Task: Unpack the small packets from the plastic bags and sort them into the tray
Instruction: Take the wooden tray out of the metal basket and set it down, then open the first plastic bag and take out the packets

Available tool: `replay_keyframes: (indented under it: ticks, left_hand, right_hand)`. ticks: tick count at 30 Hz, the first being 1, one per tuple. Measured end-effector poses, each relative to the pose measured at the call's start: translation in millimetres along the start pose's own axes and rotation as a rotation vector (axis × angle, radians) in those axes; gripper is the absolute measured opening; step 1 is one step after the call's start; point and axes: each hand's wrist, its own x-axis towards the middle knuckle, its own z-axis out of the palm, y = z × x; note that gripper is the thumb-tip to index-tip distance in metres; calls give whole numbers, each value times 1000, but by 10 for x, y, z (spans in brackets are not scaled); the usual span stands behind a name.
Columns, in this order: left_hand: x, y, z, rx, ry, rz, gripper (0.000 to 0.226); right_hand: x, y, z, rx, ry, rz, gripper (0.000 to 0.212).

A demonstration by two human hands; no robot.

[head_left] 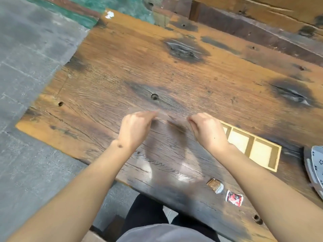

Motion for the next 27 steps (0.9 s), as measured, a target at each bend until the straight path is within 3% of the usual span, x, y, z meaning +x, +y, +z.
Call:
replay_keyframes:
  ticks: [4,8,11,13,17,27]
  left_hand:
    - [-326,-326,490,49,-127,-62,28]
    - [-731,-248,1036,-5,-329,-151,18]
    - [-887,-72,1139,-57,-378,-215,46]
    - [-843,71,1059,-132,-295,-244,59]
    - [-548,428,764,-415,-111,-391,33]
    - [-318,1522,438,-1096,-310,-680,15]
  right_hand:
    - [176,-130,381,0,45,-57,16]
    - [109,-222,898,41,-85,-6,18]
    - [-26,-253,1053,81,-144,36,15]
    - [-100,-237,1035,112,-145,60,13]
    - [-167,-217,788,222,-58,235,14]
    - [-684,-95,-62,923,63,763,10]
